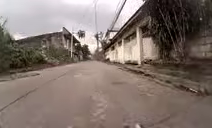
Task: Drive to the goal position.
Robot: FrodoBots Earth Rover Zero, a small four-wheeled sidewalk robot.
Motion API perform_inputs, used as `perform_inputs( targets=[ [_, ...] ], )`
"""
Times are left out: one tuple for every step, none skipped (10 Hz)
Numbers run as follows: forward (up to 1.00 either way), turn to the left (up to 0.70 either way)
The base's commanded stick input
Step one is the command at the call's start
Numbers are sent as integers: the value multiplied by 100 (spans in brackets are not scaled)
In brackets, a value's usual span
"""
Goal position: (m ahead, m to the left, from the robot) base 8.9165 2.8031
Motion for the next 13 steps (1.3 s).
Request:
perform_inputs(
  targets=[
    [100, 3],
    [100, 3],
    [100, 30],
    [100, 23],
    [100, 3],
    [100, 3],
    [100, 3],
    [100, 3],
    [100, 3],
    [100, 3],
    [100, 3],
    [100, 3],
    [100, 3]
  ],
)
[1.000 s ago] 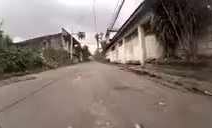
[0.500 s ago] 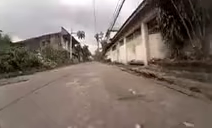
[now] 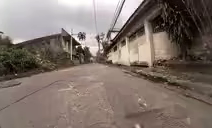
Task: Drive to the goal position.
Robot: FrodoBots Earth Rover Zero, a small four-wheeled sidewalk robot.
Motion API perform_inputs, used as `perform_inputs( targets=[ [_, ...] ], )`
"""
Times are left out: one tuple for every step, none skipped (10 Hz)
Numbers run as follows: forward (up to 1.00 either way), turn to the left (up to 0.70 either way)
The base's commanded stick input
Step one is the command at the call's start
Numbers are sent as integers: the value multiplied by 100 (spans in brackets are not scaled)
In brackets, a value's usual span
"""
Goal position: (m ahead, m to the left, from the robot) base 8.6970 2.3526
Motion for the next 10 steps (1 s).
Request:
perform_inputs(
  targets=[
    [100, 3],
    [100, 3],
    [100, 3],
    [100, 3],
    [100, 3],
    [100, 3],
    [100, 3],
    [100, 3],
    [100, 3],
    [100, 3]
  ],
)
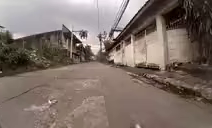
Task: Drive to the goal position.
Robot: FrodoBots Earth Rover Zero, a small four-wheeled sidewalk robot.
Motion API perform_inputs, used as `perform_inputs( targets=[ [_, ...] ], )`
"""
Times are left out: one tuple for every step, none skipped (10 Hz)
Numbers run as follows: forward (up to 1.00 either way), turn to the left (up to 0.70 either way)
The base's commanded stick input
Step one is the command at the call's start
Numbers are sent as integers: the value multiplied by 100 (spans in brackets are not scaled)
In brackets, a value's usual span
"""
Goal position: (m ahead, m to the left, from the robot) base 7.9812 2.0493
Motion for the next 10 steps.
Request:
perform_inputs(
  targets=[
    [100, 3],
    [100, 3],
    [100, 3],
    [100, 18],
    [100, 43],
    [100, 43],
    [100, 43],
    [100, 43],
    [100, 43],
    [100, 33]
  ],
)
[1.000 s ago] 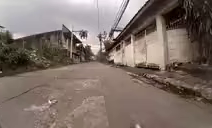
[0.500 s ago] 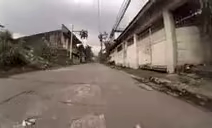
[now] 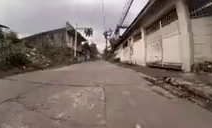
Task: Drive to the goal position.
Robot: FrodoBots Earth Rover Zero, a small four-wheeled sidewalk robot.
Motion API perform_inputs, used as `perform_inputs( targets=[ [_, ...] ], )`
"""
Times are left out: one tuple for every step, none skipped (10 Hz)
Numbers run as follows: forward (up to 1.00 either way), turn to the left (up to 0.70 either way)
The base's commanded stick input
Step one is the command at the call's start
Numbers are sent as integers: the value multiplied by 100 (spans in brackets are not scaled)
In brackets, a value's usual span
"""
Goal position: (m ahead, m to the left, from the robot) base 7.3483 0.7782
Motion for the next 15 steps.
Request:
perform_inputs(
  targets=[
    [100, 10],
    [100, 3],
    [100, 3],
    [100, 3],
    [100, 3],
    [100, 3],
    [100, 3],
    [100, 3],
    [100, 3],
    [100, 3],
    [100, 3],
    [100, -2],
    [100, -16],
    [100, -31],
    [100, -31]
  ],
)
